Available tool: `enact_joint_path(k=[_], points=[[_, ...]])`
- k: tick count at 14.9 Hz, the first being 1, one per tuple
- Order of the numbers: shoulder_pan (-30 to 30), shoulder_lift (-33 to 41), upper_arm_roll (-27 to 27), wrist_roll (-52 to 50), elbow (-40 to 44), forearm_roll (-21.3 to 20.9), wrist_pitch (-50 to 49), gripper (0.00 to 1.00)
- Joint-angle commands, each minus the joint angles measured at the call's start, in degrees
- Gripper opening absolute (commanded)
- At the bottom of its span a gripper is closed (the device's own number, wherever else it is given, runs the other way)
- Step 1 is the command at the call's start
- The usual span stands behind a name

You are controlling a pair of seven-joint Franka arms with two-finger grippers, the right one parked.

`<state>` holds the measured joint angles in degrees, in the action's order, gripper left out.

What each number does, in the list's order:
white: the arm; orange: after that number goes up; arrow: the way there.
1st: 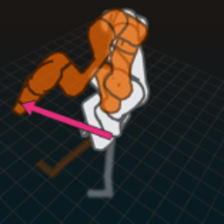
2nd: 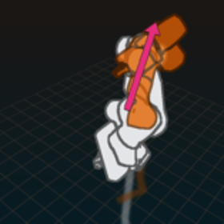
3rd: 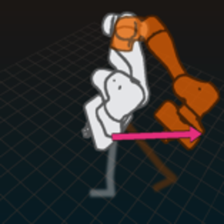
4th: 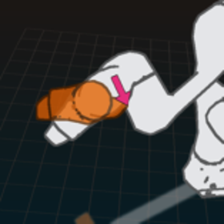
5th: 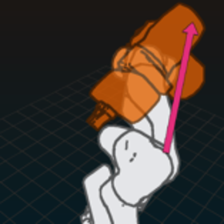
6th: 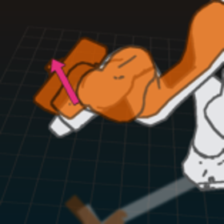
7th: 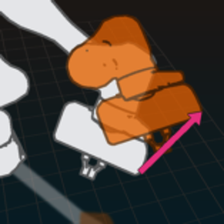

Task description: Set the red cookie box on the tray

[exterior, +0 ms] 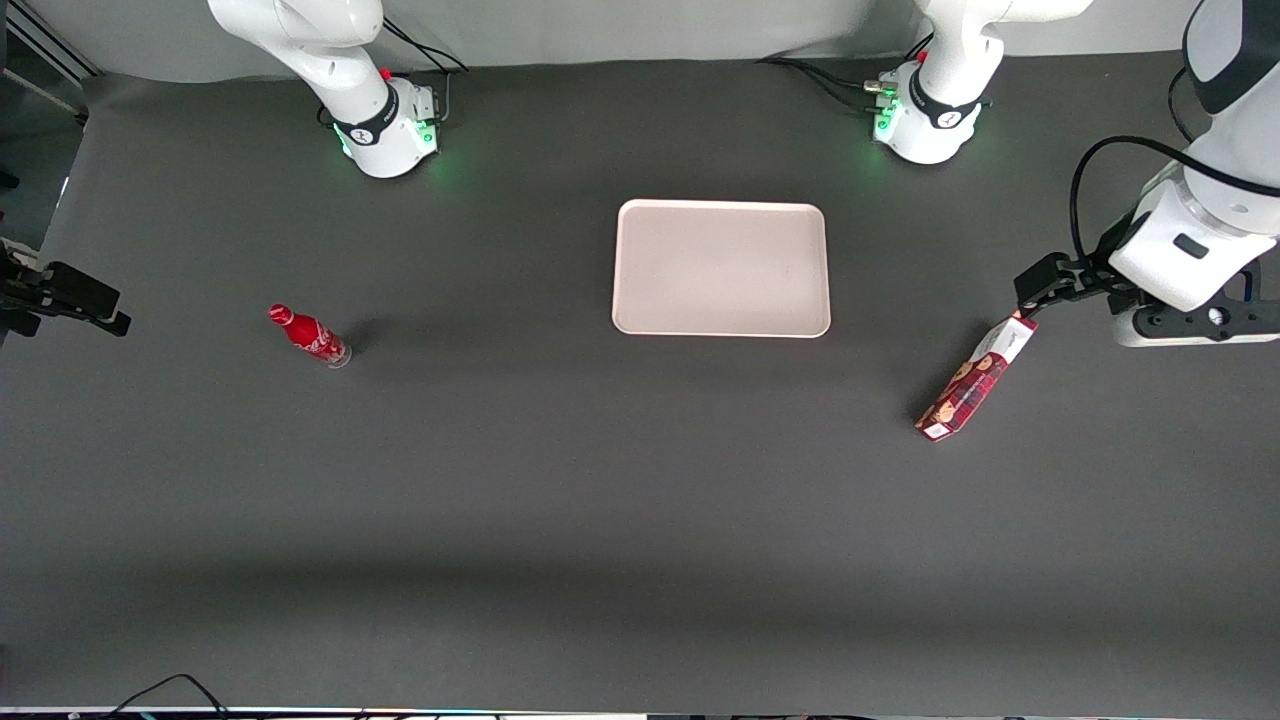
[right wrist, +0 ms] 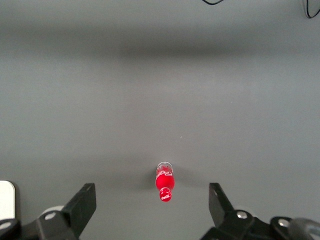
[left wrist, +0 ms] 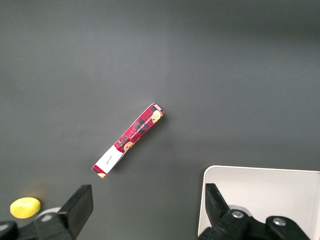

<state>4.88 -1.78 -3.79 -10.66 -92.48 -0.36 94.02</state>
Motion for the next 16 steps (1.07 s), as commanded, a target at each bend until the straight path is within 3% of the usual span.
enact_joint_path(k=[1,16], points=[[0.57,0.64,0.36,0.82,-0.06,-0.07,-0.41,1.00],[0.48,0.55,0.45,5.47,-1.64,-0.51,-0.59,1.00]])
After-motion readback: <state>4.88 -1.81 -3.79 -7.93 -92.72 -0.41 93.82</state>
